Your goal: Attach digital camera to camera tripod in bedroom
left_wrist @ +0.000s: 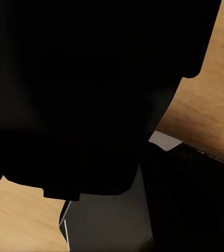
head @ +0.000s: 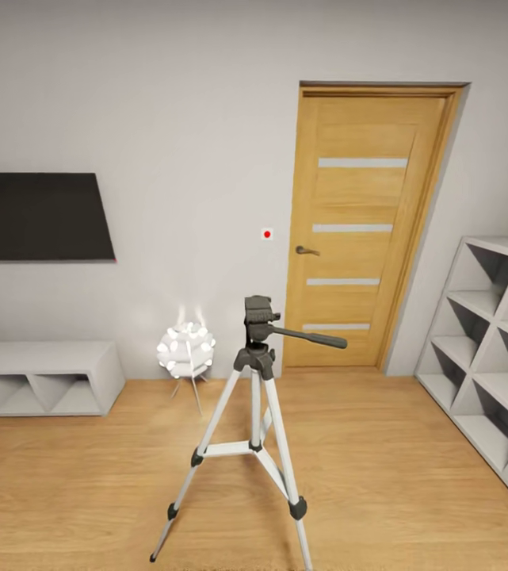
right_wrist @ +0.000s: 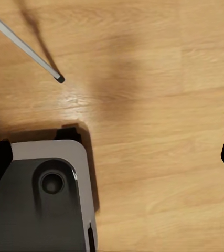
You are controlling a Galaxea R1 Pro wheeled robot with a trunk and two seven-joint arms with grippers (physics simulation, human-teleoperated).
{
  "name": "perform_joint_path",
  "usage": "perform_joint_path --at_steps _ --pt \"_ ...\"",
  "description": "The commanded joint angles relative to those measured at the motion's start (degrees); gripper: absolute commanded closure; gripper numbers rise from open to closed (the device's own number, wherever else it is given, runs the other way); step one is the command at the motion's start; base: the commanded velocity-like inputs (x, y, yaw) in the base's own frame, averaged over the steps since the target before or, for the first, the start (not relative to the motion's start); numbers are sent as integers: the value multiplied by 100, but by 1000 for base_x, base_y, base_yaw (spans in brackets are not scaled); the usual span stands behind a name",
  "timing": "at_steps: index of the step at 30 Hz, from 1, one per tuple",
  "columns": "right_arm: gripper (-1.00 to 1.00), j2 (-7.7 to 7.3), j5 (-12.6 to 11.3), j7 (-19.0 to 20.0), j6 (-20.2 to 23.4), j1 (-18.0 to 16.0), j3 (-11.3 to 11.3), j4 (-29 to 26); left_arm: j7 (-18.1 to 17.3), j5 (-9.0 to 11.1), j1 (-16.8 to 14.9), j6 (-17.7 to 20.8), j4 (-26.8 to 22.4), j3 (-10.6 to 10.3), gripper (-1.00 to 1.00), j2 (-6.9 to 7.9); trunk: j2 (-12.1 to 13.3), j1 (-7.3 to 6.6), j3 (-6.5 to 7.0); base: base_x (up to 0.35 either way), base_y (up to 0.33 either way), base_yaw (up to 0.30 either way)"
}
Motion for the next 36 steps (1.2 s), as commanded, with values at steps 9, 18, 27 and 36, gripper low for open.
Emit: perform_joint_path --at_steps 9,18,27,36 --pt "-100 0 -23 33 -38 26 -24 20 12 29 -2 -3 -6 -59 100 4 -11 3 -92 0 0 -109" --pt "-100 7 -22 -12 -33 67 -16 20 12 29 0 -3 -7 -58 100 4 -11 3 -174 0 0 -125" --pt "-100 14 -11 -19 -29 69 -15 14 12 29 -1 -3 -7 -59 100 4 -11 3 -213 0 0 -60" --pt "-100 83 -11 -42 -19 69 -15 12 12 29 1 -3 -9 -55 100 4 -11 3 -226 0 0 -5"
